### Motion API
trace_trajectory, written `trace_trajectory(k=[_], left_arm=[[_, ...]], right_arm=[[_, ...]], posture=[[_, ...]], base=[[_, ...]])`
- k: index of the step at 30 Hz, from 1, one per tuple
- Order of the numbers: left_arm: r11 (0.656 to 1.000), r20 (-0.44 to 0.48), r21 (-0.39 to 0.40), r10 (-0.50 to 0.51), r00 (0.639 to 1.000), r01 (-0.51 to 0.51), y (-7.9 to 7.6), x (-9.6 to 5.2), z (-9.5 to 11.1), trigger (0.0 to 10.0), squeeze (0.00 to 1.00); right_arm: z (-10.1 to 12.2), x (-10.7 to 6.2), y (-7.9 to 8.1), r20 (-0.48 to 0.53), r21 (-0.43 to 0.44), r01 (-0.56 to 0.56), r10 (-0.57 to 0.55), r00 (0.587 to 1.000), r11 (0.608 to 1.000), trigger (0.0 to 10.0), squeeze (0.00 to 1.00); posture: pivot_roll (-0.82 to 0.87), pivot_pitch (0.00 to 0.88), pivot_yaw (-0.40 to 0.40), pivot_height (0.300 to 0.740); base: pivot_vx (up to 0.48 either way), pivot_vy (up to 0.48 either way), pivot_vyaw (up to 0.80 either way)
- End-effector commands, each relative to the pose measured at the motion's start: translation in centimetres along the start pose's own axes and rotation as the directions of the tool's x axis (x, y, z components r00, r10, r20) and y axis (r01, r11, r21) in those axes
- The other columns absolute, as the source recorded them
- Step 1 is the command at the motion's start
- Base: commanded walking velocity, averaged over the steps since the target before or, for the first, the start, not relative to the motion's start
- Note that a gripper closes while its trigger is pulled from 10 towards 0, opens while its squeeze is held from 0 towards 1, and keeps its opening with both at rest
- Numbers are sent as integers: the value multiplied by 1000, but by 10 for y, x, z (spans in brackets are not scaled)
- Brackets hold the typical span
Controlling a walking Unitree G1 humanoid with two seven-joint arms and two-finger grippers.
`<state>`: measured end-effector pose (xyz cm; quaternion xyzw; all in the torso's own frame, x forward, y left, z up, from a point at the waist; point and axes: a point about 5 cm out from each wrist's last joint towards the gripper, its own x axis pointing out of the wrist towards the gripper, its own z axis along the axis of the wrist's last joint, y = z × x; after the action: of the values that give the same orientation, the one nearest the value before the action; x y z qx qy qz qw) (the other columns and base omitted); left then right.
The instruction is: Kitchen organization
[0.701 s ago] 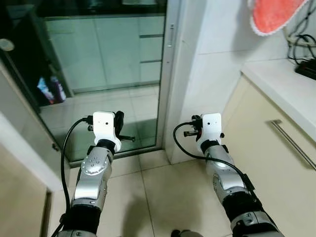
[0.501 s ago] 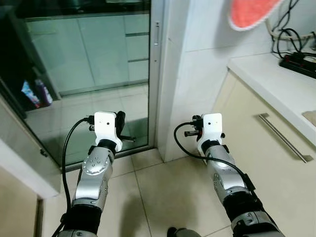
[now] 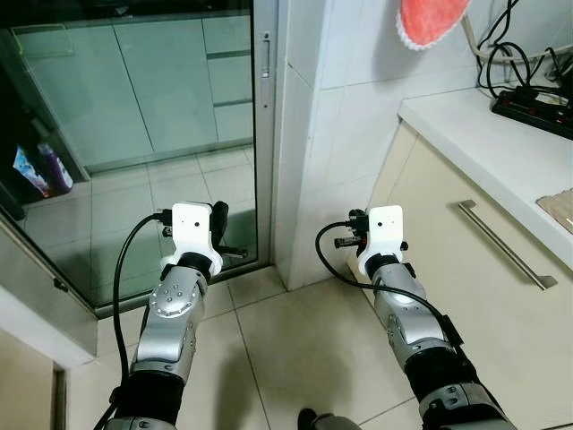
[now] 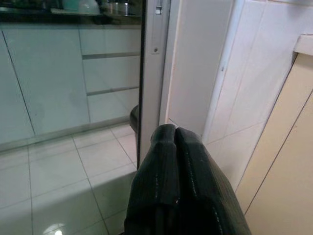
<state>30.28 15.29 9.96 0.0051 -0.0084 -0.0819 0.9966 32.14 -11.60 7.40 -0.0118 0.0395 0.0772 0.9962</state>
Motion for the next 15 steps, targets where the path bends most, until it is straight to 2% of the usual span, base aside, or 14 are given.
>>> trace_trajectory(k=[1, 6, 15], left_arm=[[1000, 17, 12, -13, 1000, 13, 0, 4, 5, 10000, 0], [999, 22, 36, -24, 999, 23, -3, 4, 6, 10000, 0], [999, 23, 28, -39, 999, 38, -8, 8, 5, 10000, 0]], right_arm=[[-2, 0, -4, -15, 3, 10, -10, 1000, 1000, 10000, 0], [-2, 0, -5, -15, 1, 14, -14, 1000, 1000, 10000, 0], [2, 2, -8, -9, -10, 14, -14, 1000, 1000, 10000, 0]], posture=[[16, 0, -13, 740], [9, 0, -16, 740], [-20, 0, -15, 740]], base=[[0, 0, -694], [0, 0, -694], [0, 0, -693]])
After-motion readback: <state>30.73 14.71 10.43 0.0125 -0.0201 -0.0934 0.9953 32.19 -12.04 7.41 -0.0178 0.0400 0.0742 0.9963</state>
